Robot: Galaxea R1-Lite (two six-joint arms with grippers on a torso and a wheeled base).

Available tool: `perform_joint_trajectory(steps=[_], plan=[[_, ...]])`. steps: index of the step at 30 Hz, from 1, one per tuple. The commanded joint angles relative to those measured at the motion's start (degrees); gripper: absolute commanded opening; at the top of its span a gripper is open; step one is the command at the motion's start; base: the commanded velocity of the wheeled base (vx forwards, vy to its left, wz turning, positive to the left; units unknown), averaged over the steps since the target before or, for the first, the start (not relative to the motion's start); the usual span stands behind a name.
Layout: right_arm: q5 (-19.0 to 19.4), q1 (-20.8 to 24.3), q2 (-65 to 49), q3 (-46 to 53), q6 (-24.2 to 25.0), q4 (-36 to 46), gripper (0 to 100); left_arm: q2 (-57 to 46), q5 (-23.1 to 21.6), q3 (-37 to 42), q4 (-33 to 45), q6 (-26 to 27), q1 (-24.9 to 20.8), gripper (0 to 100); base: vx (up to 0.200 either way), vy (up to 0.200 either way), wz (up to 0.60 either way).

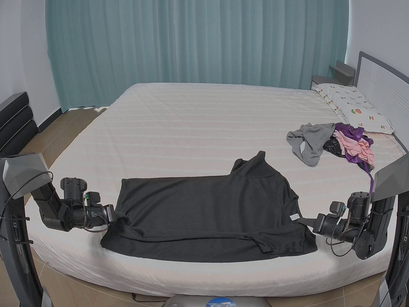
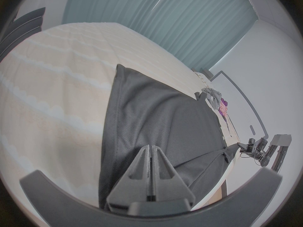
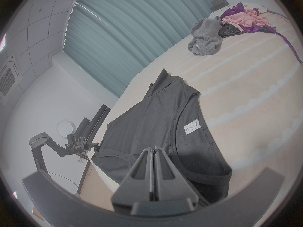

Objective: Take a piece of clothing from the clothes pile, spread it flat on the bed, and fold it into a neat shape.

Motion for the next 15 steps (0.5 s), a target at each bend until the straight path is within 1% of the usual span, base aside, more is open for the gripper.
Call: perform_joint_trajectory(steps=[1, 9, 15], plan=[[0.03, 0.03, 0.17, -0.3, 0.01, -0.76, 0, -1.83, 0.01, 2.21, -1.78, -0.06, 1.49, 0, 0.0, 0.0, 0.0], [-0.06, -0.06, -0.71, -0.3, 0.8, -0.76, 0, -5.26, 0.01, 6.43, -5.56, -0.32, 3.16, 0, 0.0, 0.0, 0.0], [-0.06, -0.15, -2.12, 0.32, 1.42, -0.85, 0, -8.86, 0.19, 9.25, -6.0, -1.03, 3.96, 0, 0.0, 0.0, 0.0]])
